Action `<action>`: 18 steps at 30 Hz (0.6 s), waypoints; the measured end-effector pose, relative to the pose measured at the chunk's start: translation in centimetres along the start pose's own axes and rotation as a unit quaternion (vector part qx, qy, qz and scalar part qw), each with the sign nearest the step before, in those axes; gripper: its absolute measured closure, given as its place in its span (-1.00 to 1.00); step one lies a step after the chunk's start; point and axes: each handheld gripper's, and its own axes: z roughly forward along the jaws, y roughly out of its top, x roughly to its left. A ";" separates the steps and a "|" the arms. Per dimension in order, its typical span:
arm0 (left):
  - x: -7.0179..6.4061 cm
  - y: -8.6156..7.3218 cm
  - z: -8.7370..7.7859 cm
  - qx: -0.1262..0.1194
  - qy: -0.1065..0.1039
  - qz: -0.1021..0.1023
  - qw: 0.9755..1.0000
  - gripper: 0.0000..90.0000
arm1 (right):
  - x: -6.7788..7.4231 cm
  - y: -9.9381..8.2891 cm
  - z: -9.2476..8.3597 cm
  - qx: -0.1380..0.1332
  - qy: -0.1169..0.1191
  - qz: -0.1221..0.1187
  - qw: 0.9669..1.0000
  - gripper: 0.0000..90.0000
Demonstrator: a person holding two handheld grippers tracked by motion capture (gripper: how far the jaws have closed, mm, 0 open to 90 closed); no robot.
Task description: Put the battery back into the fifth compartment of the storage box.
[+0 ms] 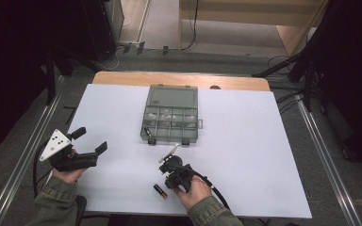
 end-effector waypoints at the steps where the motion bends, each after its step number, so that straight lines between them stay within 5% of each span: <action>1: 0.0 0.0 0.0 0.000 0.000 0.000 1.000 -0.90 | 0.0 0.0 0.0 0.000 0.000 0.000 1.000 0.71; 18: 0.0 0.0 0.0 0.000 0.000 0.000 1.000 -0.90 | -1.2 0.5 -0.7 -0.015 0.010 0.016 1.000 0.71</action>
